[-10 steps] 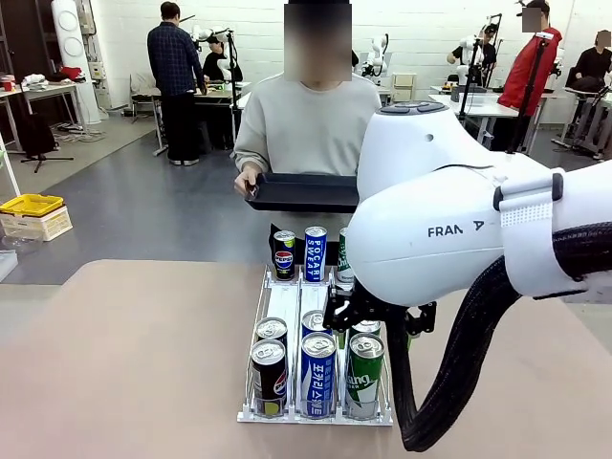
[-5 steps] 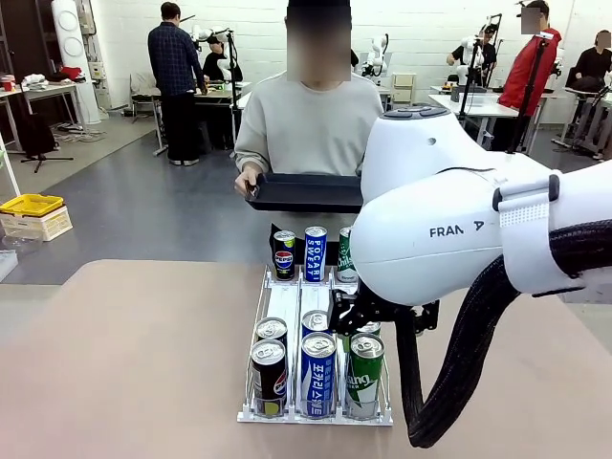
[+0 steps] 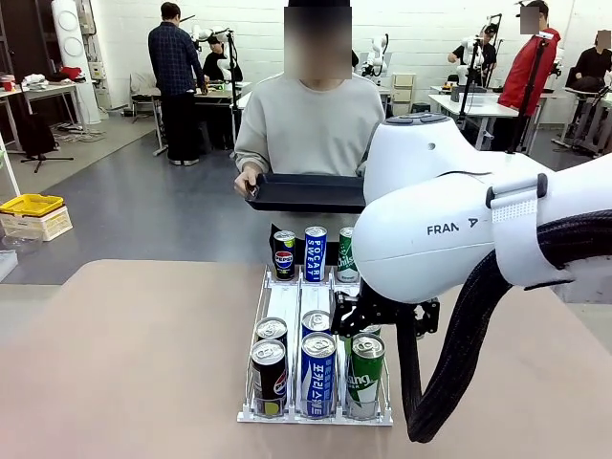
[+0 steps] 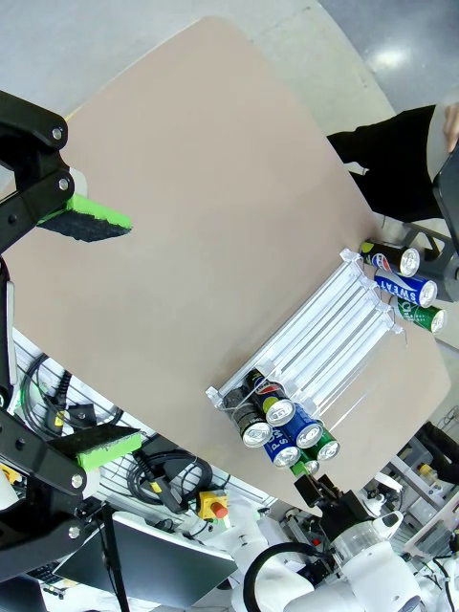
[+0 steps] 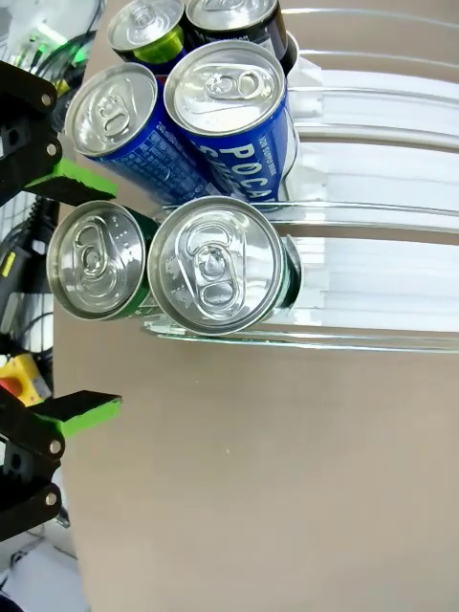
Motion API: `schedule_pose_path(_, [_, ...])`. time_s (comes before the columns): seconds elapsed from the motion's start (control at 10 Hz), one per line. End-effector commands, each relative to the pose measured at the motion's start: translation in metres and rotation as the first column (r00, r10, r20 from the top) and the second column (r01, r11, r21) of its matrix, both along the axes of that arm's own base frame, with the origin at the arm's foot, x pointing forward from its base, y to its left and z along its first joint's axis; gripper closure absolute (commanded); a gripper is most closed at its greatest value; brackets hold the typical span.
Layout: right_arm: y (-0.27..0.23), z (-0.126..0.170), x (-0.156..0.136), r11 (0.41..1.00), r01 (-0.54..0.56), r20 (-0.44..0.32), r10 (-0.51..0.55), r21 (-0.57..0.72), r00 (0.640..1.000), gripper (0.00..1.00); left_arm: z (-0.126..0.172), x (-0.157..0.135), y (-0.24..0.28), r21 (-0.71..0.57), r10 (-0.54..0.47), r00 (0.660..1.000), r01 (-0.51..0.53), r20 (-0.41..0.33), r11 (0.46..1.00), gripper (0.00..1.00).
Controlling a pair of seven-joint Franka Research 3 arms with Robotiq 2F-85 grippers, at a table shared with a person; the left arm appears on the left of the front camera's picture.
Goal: Retrieve and hand over the desired beverage to the person.
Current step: Pick up a can of the same type that the person held from the Automatic Can Dispenser.
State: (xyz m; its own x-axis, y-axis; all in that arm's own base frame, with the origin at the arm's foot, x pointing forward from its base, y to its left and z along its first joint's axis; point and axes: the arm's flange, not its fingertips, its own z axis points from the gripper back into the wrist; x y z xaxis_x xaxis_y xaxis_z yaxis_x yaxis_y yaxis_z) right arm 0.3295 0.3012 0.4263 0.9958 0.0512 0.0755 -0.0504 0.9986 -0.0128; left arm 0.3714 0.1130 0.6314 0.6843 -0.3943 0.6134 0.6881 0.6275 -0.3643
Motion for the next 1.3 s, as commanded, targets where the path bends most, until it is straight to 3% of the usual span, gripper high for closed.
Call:
schedule_pose_path(0.0, [0.001, -0.006, 0.005, 0.999, -0.022, -0.021, 0.023, 0.025, 1.000, 0.00, 0.000, -0.001, 0.002, -0.013, -0.010, 1.000, 0.010, 0.008, 1.000, 0.00])
schedule_pose_path(0.8, [0.003, -0.014, 0.010, 0.997, -0.053, -0.058, 0.056, 0.056, 0.997, 0.00, 0.000, -0.001, 0.002, -0.013, -0.010, 1.000, 0.010, 0.008, 1.000, 0.00])
schedule_pose_path(0.9, [0.002, -0.014, 0.009, 0.993, -0.101, -0.016, 0.103, 0.061, 0.995, 0.20, 0.000, -0.001, 0.002, -0.013, -0.010, 1.000, 0.010, 0.008, 1.000, 0.00])
schedule_pose_path(1.0, [0.002, -0.014, 0.009, 0.994, -0.092, -0.020, 0.093, 0.057, 0.995, 0.59, 0.000, -0.001, 0.002, -0.013, -0.010, 1.000, 0.010, 0.008, 1.000, 0.00])
schedule_pose_path(1.2, [0.003, -0.016, 0.009, 0.993, -0.101, -0.021, 0.103, 0.060, 0.994, 1.00, 0.000, -0.001, 0.002, -0.013, -0.010, 1.000, 0.010, 0.008, 1.000, 0.00])
